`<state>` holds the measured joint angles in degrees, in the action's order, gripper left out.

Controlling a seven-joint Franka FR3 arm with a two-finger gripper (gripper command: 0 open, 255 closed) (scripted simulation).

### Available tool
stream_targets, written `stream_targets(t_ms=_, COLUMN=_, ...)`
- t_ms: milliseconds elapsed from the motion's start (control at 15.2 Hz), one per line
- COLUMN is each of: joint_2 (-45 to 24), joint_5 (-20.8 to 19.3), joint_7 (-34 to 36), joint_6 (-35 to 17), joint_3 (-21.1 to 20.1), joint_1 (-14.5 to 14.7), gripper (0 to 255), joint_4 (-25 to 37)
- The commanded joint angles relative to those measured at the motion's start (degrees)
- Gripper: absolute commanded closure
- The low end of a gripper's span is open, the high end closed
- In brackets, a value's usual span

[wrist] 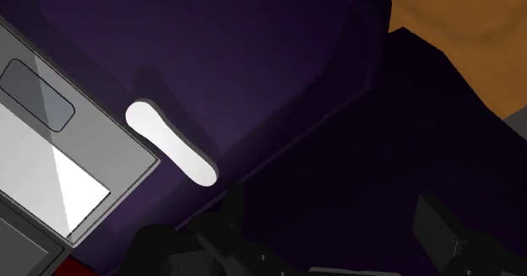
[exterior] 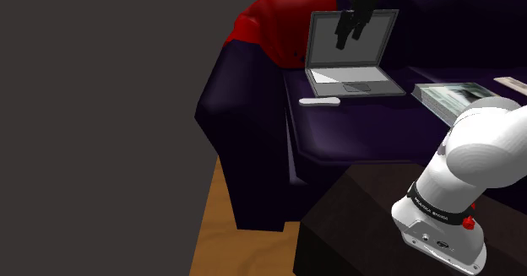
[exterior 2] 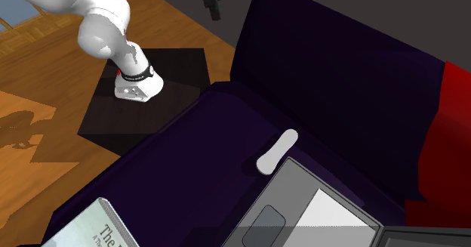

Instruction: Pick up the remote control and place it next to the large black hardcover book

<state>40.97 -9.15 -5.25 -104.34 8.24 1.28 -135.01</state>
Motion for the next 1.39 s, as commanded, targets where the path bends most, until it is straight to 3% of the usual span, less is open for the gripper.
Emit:
stream_targets(t_ms=0, joint_2=-2.5, joint_5=-0.8, joint_7=-3.5, joint_6=-3.0, joint_3=2.5, joint_1=0.2, gripper=0, joint_4=-0.7)
stream_targets(t_ms=396, joint_2=-10.9, joint_5=-2.1, joint_7=-13.8, joint_6=-11.6, joint_3=9.7, joint_1=1.0, gripper=0, joint_4=-1.5)
stream_targets(t_ms=726, joint_2=-20.2, joint_5=-0.9, joint_7=-23.2, joint_6=-18.4, joint_3=15.7, joint_1=2.3, gripper=0, joint_4=0.1)
stream_targets(t_ms=990, joint_2=-29.0, joint_5=2.4, joint_7=-31.8, joint_6=-23.2, joint_3=20.1, joint_1=3.7, gripper=0, joint_4=2.9)
stream_targets(t_ms=1320, joint_2=-41.6, joint_5=10.3, joint_7=-44.3, joint_6=-27.7, joint_3=23.6, joint_1=4.2, gripper=0, joint_4=8.3)
